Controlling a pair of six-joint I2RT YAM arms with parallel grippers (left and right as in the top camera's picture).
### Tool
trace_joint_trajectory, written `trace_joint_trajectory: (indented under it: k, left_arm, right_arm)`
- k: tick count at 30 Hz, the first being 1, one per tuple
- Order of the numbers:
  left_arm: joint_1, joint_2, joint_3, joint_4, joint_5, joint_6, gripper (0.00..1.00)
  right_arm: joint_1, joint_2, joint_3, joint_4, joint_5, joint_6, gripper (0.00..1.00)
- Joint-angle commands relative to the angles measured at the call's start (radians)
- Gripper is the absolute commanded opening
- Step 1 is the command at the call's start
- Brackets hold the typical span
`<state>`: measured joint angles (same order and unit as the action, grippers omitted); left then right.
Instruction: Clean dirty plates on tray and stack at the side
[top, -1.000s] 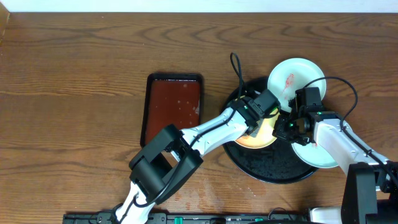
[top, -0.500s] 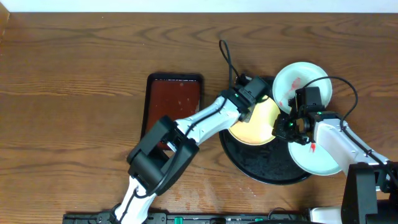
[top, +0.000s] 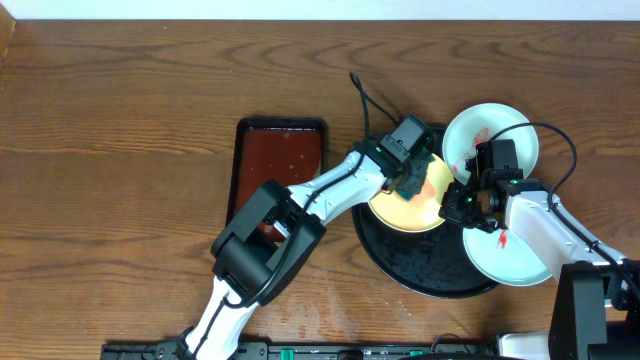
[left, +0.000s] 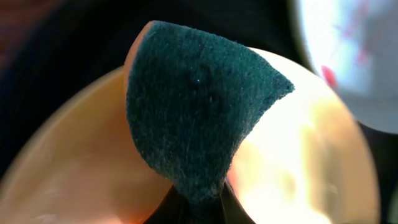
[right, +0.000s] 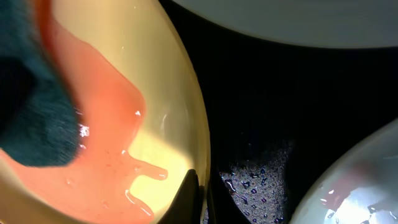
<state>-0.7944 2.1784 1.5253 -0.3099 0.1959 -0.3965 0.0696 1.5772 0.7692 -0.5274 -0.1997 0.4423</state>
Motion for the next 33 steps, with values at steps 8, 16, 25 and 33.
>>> trace_joint_trajectory:
  k: [8,16,25,33]
  left_arm:
    - [-0.044,0.062,0.005,-0.019,0.264,-0.016,0.08]
    - [-0.002,0.05,0.017,-0.351,-0.079,-0.017,0.07]
    - [0.006,-0.07,0.026,-0.486,-0.433,-0.054,0.07]
    - [0.072,-0.246,0.026,-0.546,-0.432,-0.054,0.07]
  right_arm:
    - [0.005,0.005,0.0,-0.003,0.035,-0.01,0.01]
    - [0.005,0.005,0.0,0.0,0.035,-0.01,0.01]
    - [0.005,0.005,0.0,0.01,0.035,-0.038,0.01]
    - [0.005,0.005,0.0,0.01,0.034,-0.123,0.01]
